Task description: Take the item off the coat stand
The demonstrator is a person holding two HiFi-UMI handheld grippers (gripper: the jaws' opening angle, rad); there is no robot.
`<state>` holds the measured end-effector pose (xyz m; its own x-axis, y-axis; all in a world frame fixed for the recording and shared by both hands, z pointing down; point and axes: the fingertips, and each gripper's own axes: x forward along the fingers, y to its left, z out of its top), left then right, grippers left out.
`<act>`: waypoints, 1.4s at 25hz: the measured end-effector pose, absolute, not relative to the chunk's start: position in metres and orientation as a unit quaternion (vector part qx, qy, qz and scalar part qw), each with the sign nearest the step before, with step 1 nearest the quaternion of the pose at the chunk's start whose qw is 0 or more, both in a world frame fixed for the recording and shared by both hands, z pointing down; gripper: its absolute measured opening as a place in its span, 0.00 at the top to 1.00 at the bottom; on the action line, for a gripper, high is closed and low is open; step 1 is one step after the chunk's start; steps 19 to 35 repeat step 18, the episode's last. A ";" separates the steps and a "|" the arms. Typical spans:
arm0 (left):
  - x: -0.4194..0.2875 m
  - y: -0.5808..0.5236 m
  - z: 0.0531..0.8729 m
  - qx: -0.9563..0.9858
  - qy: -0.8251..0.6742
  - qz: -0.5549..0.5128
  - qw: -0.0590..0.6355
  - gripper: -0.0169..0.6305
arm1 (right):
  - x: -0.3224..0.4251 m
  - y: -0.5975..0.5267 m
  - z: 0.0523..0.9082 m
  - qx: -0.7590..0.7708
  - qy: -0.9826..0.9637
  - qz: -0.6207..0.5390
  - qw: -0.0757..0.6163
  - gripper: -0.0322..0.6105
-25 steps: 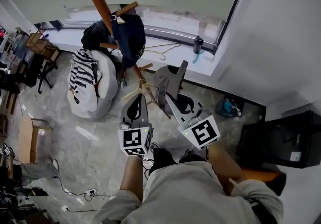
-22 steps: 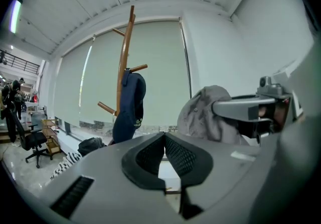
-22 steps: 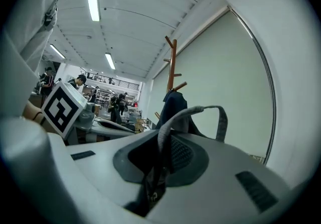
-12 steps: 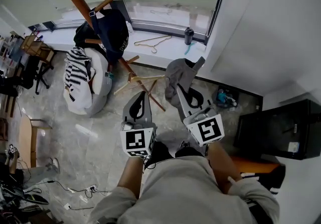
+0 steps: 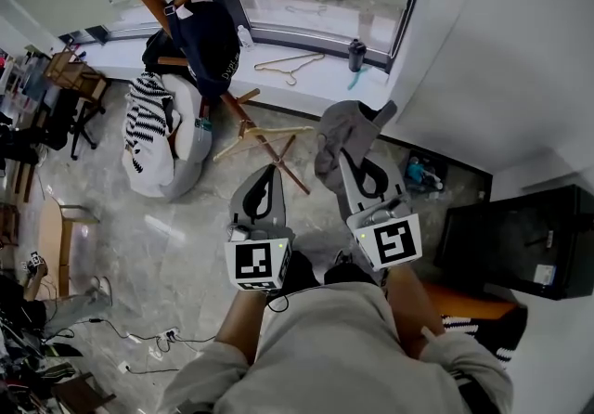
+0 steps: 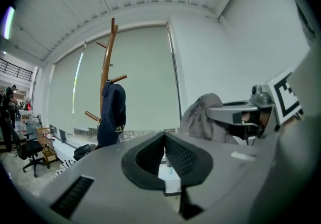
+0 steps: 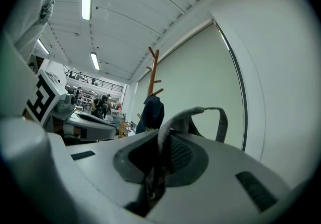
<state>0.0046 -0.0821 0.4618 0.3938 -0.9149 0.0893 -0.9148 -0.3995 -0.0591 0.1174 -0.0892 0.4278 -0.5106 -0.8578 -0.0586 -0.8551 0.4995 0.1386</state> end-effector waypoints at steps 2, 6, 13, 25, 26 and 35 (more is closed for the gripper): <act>0.002 -0.081 0.463 -0.833 0.551 -0.057 0.000 0.96 | 0.117 -0.088 0.428 0.494 -0.866 -0.078 0.010 0.92; 0.004 -0.081 0.462 -0.832 0.552 -0.055 0.002 0.96 | 0.117 -0.089 0.427 0.492 -0.867 -0.078 0.008 0.92; 0.001 -0.079 0.462 -0.830 0.555 -0.053 0.003 0.96 | 0.111 -0.088 0.430 0.485 -0.871 -0.077 0.008 0.92; -0.004 -0.074 0.463 -0.830 0.554 -0.063 0.000 0.96 | 0.104 -0.083 0.435 0.480 -0.874 -0.068 0.020 0.92; -0.004 -0.074 0.463 -0.830 0.554 -0.063 0.000 0.96 | 0.104 -0.083 0.435 0.480 -0.874 -0.068 0.020 0.92; -0.004 -0.074 0.463 -0.830 0.554 -0.063 0.000 0.96 | 0.104 -0.083 0.435 0.480 -0.874 -0.068 0.020 0.92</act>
